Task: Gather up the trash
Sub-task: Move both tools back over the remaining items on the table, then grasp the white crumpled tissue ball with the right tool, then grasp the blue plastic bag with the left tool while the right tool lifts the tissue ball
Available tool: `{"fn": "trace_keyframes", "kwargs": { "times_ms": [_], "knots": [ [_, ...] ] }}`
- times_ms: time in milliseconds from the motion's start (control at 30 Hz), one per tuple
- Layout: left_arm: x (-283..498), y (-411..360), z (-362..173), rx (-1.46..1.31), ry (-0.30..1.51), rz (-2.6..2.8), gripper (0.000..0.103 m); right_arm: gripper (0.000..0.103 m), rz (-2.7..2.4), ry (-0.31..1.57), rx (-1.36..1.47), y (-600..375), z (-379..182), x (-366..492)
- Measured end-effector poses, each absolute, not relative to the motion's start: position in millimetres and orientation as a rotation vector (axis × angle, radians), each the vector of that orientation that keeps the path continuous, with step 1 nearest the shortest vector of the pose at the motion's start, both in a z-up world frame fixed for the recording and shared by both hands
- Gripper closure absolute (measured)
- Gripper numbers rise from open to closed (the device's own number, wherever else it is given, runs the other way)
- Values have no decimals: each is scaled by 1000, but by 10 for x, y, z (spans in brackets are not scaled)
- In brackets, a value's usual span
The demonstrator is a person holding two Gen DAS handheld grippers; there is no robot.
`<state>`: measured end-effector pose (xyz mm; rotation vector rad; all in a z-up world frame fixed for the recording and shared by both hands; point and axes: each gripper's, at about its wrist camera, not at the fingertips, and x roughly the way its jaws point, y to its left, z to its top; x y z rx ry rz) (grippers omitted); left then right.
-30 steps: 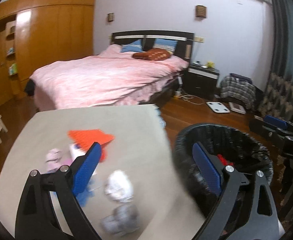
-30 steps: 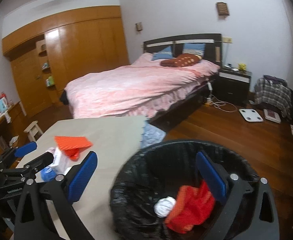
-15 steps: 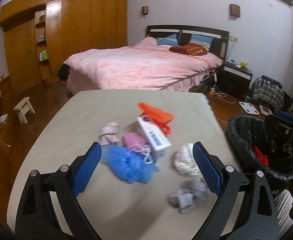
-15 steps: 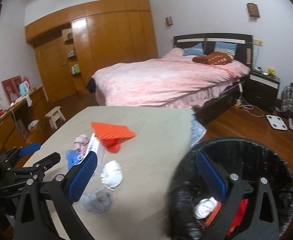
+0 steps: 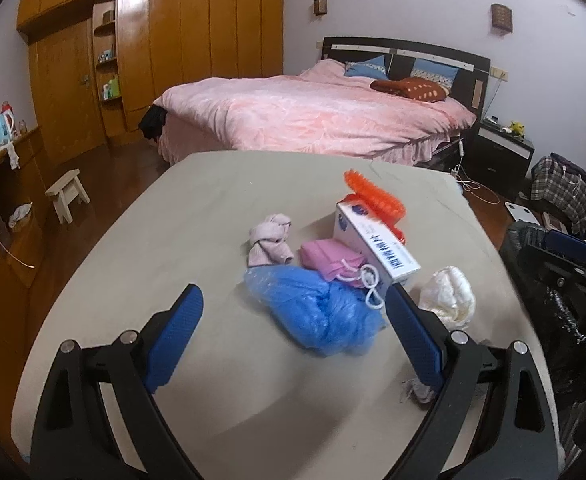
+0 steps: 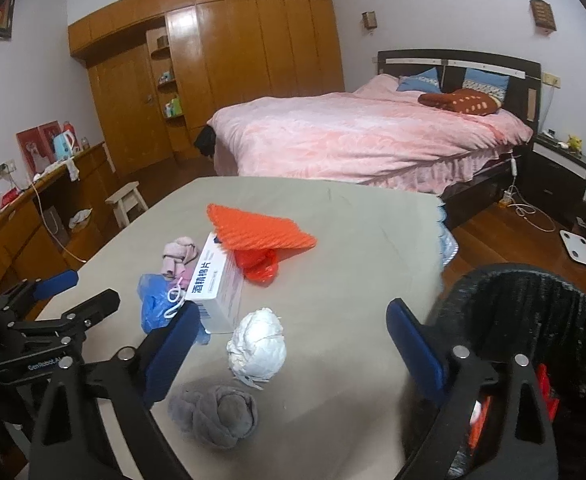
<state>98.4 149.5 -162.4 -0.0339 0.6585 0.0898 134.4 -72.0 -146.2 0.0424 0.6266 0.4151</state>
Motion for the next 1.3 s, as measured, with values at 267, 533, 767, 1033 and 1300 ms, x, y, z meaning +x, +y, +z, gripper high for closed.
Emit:
{"fn": "trace_keyframes", "kwargs": {
  "times_ms": [267,533,767,1033,1300],
  "knots": [
    [1049,1593,-1748,-22,683,100,13,21,451,692,9,-458,-1788,1469],
    [1100,1602,-1845,-26,710,97,13,42,480,759,-14,-320,-1976,1580],
    [1159,1533,-1935,-39,731,66,17,69,505,813,-6,-333,-2035,1610],
    [1276,1483,-2049,-61,769,29,29,72,494,795,1,-373,-1907,1609],
    [1408,1431,-2143,-84,813,-6,41,72,486,786,8,-421,-1838,1593]
  ]
}}
